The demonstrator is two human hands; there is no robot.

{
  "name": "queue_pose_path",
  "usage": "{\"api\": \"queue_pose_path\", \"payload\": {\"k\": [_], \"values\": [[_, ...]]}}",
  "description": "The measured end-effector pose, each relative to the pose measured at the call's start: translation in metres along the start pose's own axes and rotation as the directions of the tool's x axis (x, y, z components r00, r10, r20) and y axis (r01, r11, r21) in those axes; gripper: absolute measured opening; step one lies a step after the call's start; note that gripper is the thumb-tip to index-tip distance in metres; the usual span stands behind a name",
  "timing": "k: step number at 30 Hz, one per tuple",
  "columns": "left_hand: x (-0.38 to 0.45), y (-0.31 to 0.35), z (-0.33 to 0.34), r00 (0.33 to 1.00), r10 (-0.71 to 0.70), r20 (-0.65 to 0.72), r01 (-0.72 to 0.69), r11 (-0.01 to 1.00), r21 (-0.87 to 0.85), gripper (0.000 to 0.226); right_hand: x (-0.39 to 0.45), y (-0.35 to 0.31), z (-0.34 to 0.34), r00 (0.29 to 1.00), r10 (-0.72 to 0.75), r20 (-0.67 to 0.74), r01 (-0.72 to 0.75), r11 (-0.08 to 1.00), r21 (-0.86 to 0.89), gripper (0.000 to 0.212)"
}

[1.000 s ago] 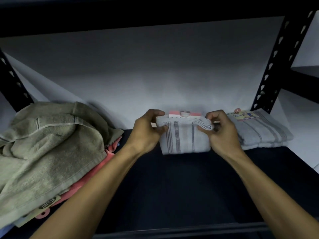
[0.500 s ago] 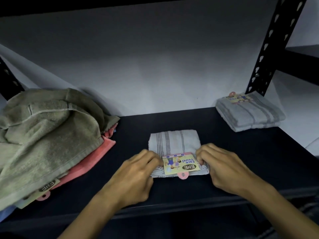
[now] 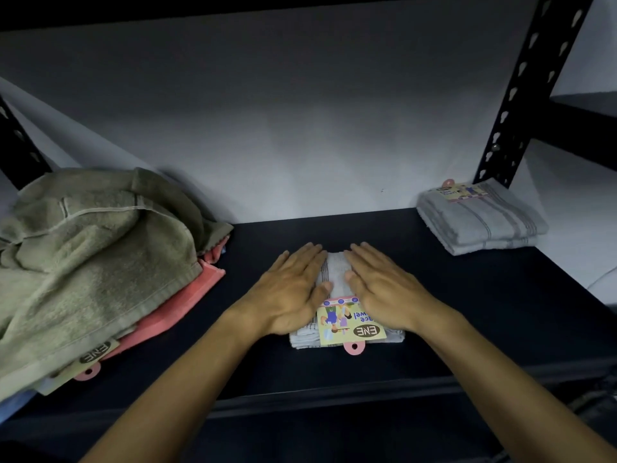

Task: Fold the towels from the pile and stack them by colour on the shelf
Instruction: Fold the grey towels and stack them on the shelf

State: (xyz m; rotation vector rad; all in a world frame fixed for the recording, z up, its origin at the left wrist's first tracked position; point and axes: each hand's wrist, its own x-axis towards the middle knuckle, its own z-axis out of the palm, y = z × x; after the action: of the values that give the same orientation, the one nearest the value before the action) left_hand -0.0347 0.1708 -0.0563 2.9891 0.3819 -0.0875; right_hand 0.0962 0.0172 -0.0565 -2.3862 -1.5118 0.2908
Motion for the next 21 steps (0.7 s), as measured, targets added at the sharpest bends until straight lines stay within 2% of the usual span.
{"api": "queue_pose_path", "payload": {"k": [4,14,16,17,19,21], "values": [[0.003,-0.013,0.008,0.997,-0.021,0.071,0.025,0.998,-0.060,0.065,0.009,0.006,0.012,0.991,0.057,0.124,-0.050,0.997,-0.054,0.057],[0.004,-0.017,0.005,0.997,-0.015,0.072,0.026,0.986,-0.164,0.059,0.011,0.004,0.007,0.983,0.082,0.166,-0.066,0.993,-0.098,0.058],[0.002,-0.021,-0.002,0.999,-0.008,0.031,0.015,0.972,-0.233,0.054,0.005,-0.002,0.003,0.995,0.081,0.053,-0.074,0.990,-0.124,0.058],[0.000,-0.024,-0.005,1.000,0.001,0.001,-0.001,0.969,-0.247,0.051,-0.002,-0.008,0.002,0.995,0.077,-0.065,-0.085,0.988,-0.127,0.056],[-0.002,-0.029,-0.007,0.998,0.044,-0.038,-0.050,0.983,-0.174,0.049,-0.023,-0.026,0.007,0.940,0.052,-0.337,-0.106,0.984,-0.144,0.048],[-0.004,-0.032,-0.007,0.996,0.072,-0.042,-0.075,0.996,-0.057,0.049,-0.044,-0.049,0.017,0.878,-0.029,-0.478,-0.057,0.985,-0.164,0.044]]}}
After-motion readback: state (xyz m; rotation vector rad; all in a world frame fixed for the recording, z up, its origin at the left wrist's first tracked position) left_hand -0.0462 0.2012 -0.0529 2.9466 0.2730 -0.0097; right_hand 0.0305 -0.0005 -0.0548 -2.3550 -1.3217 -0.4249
